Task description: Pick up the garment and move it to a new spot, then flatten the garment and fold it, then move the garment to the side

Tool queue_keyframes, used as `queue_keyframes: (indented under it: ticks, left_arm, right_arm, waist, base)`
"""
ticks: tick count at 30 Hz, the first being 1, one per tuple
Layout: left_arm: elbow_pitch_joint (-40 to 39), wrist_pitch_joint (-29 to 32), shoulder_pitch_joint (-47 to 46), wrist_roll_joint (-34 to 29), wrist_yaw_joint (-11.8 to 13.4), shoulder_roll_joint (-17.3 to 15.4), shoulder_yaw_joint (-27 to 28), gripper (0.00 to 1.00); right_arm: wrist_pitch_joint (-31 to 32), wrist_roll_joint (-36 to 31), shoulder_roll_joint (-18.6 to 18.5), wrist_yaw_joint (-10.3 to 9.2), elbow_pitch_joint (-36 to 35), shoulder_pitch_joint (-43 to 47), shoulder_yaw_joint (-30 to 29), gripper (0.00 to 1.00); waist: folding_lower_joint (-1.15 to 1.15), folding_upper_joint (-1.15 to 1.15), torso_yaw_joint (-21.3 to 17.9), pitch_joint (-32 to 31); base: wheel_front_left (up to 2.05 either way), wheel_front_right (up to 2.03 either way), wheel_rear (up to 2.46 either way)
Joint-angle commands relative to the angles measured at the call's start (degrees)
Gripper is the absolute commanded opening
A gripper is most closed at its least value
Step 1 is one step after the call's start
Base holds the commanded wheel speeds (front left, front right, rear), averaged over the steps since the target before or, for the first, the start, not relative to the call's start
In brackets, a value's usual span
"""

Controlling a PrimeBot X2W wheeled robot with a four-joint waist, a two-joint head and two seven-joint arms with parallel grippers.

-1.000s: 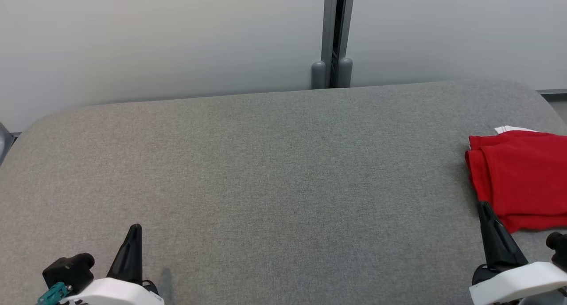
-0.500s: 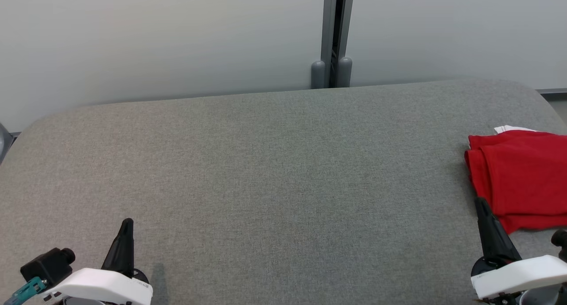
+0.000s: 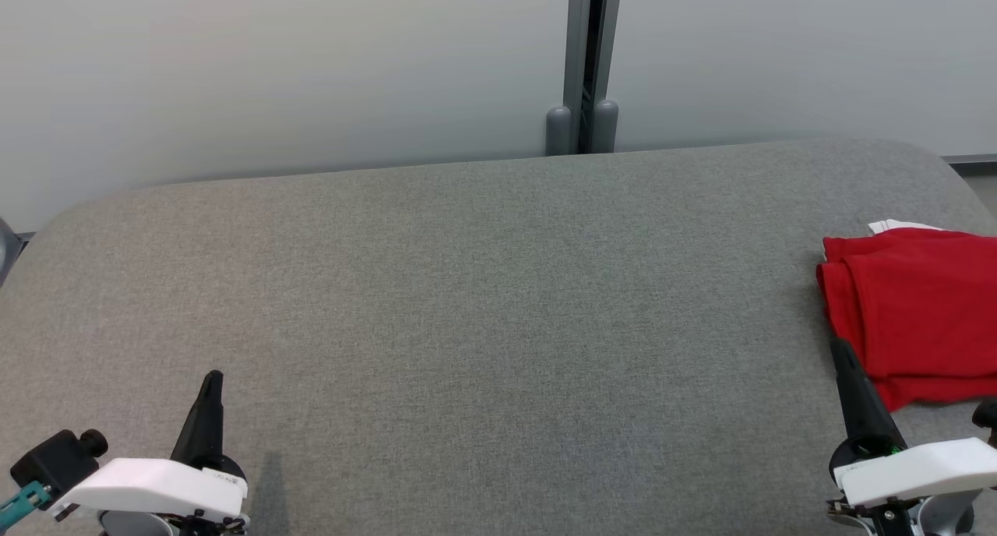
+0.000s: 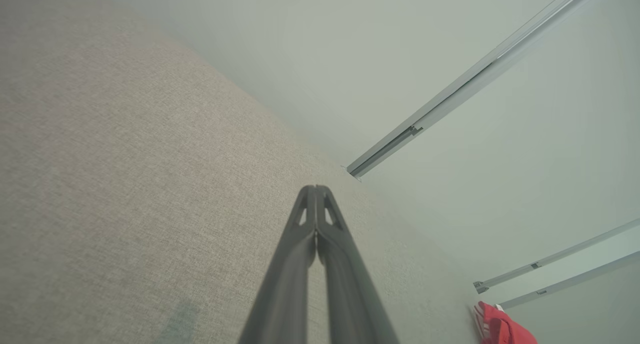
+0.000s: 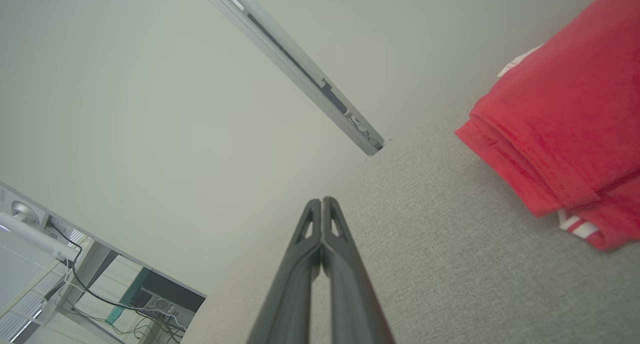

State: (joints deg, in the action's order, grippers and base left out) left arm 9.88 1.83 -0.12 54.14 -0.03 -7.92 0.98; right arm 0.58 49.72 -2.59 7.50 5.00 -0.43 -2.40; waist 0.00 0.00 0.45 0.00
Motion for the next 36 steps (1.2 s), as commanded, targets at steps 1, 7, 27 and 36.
queue_keyframes:
  ticks: [1, 7, 27, 36]
  left_arm:
    - [-0.40, 0.24, -1.75, 1.46, -0.62, -0.17, 0.80, 0.00]
    - [0.21, 1.24, -2.43, 5.19, -1.30, 0.30, 1.96, 0.00]
    - [2.02, 4.32, -4.22, 16.15, -3.50, 1.78, 5.45, 0.00]
    - [2.64, 5.38, -4.82, 19.99, -4.27, 2.25, 6.71, 0.00]
  right_arm:
    - [0.13, 1.71, -0.47, 0.00, -0.15, -1.29, 0.07, 0.00]
    - [0.14, 5.98, -0.47, 0.00, 0.85, -2.02, 0.30, 0.00]
    - [0.16, 18.57, -0.48, -0.01, 4.00, -3.87, 1.08, 0.00]
    - [0.17, 23.03, -0.48, -0.01, 5.08, -4.46, 1.37, 0.00]
  waist:
    - [0.00, 0.00, -0.01, 0.00]
    - [0.00, 0.00, -0.04, 0.03]
    - [0.00, 0.00, -0.15, 0.10]
    - [0.00, 0.00, -0.19, 0.13]
  base:
    - [0.00, 0.00, 0.00]
    - [0.00, 0.00, 0.00]
    - [0.00, 0.00, 0.00]
    - [0.00, 0.00, 0.00]
